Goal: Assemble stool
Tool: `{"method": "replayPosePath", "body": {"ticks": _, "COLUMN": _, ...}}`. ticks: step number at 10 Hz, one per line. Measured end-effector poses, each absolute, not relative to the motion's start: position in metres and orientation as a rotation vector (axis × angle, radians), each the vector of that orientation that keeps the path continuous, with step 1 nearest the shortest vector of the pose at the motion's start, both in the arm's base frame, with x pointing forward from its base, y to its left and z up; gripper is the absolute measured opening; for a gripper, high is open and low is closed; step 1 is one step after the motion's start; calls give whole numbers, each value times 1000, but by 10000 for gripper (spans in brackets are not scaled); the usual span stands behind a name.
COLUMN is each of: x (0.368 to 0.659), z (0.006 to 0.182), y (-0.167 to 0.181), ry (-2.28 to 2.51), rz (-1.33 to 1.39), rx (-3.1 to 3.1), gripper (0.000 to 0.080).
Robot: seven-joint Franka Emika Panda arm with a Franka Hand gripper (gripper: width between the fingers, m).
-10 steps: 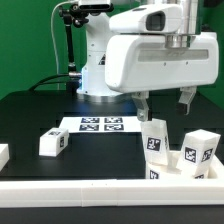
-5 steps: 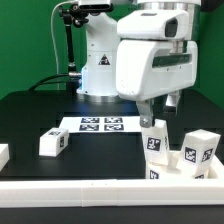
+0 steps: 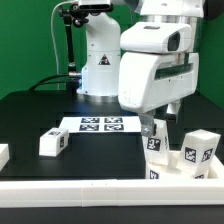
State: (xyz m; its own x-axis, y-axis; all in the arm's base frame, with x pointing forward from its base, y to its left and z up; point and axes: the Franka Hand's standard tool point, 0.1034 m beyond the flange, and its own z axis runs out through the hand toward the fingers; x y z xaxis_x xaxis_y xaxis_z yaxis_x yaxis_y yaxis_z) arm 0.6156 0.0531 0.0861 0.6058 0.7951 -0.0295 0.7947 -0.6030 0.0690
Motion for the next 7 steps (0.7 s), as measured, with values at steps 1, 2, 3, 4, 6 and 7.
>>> {"method": "replayPosePath", "body": {"ticks": 1, "x": 615, "z": 86, "y": 53, "ry": 1361, "rz": 6, "rx": 2748, "gripper": 542}}
{"method": "replayPosePath", "body": {"ticks": 2, "x": 615, "z": 86, "y": 52, "ry": 1360, "rz": 6, "rx": 2749, "gripper": 406}}
{"method": "replayPosePath", "body": {"ticks": 3, "x": 615, "z": 86, "y": 52, "ry": 1344, "rz": 6, "rx": 2757, "gripper": 406}}
{"method": "replayPosePath", "body": {"ticks": 4, "x": 615, "z": 86, "y": 52, "ry": 1343, "rz": 5, "rx": 2757, "gripper": 336}}
{"method": "replayPosePath", "body": {"ticks": 6, "x": 615, "z": 86, "y": 52, "ry": 1232, "rz": 10, "rx": 2810, "gripper": 336}}
{"method": "replayPosePath", "body": {"ticks": 7, "x": 615, "z": 86, "y": 52, "ry": 1146, "rz": 12, "rx": 2848, "gripper": 336}}
